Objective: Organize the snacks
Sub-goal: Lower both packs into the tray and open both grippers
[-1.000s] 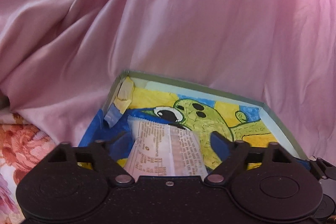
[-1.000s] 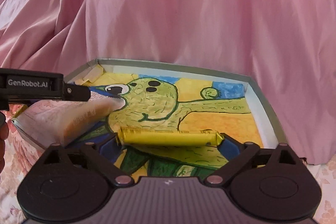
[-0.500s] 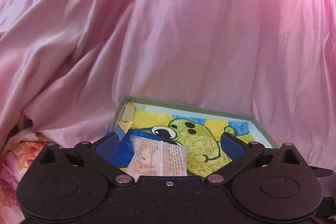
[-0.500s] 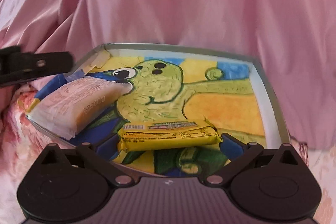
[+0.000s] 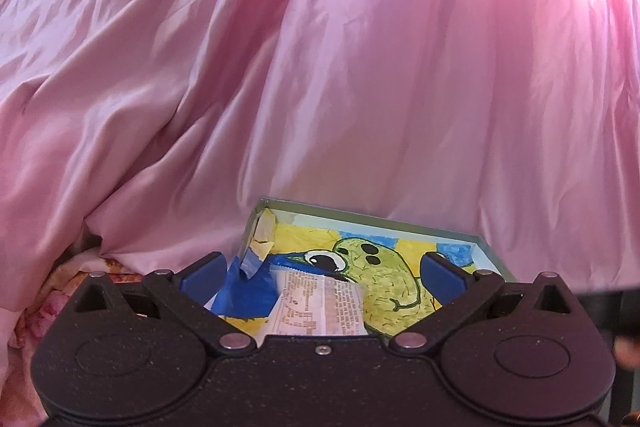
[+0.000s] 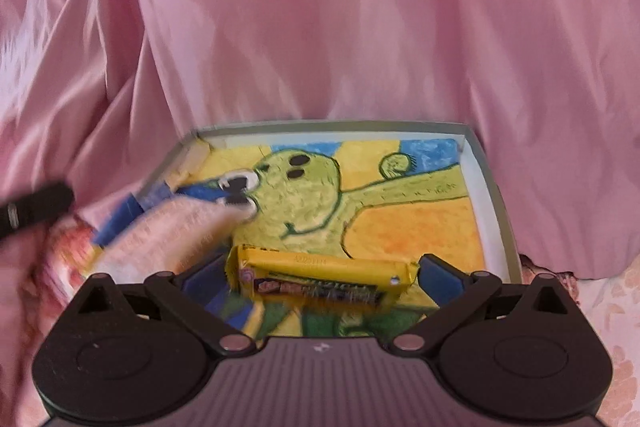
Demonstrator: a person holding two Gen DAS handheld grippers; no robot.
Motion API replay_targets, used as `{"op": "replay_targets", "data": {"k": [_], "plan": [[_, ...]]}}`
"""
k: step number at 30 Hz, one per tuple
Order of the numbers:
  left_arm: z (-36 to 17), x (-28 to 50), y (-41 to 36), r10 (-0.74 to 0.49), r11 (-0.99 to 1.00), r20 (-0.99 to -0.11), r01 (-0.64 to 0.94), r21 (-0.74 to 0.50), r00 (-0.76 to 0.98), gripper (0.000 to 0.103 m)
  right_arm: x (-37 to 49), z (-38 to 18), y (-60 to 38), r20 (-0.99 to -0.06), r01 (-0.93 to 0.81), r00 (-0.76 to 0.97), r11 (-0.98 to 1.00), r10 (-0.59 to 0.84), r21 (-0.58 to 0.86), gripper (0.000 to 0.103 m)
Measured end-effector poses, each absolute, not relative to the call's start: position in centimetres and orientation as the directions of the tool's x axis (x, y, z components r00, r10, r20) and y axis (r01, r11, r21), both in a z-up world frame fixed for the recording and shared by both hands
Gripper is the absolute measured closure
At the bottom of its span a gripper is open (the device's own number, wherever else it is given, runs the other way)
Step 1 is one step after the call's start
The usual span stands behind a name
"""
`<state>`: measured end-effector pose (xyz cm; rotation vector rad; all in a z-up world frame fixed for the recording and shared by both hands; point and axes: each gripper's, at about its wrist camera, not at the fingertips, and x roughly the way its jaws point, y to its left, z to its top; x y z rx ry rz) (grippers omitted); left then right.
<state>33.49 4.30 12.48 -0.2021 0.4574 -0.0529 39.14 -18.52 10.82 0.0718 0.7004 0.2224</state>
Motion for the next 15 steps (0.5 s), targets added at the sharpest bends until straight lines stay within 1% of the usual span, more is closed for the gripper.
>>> {"op": "replay_targets", "data": {"k": [4, 6, 11, 15], "plan": [[12.7, 33.2, 4.6, -0.085, 0.980, -0.436, -0.004, -0.198, 0.896, 0.001, 40.0, 12.8, -18.6, -0.609, -0.155, 0.766, 0.979, 0.203, 0.132, 0.000], [12.7, 32.9, 4.7, -0.084, 0.980, -0.434, -0.005, -0.201, 0.897, 0.001, 39.7, 13.7, -18.7, -0.583, -0.151, 0.787, 0.979, 0.202, 0.136, 0.000], [13.2, 31.5, 4.8, -0.081, 0.978, -0.420, -0.008, -0.206, 0.904, 0.001, 36.9, 14.7, -19.1, -0.473, -0.174, 0.853, 0.975, 0.220, 0.140, 0.000], [14.0, 29.9, 4.8, -0.082, 0.978, -0.402, -0.005, -0.210, 0.912, 0.001, 33.2, 15.4, -19.2, -0.383, -0.187, 0.900, 0.978, 0.207, 0.088, 0.000]]}}
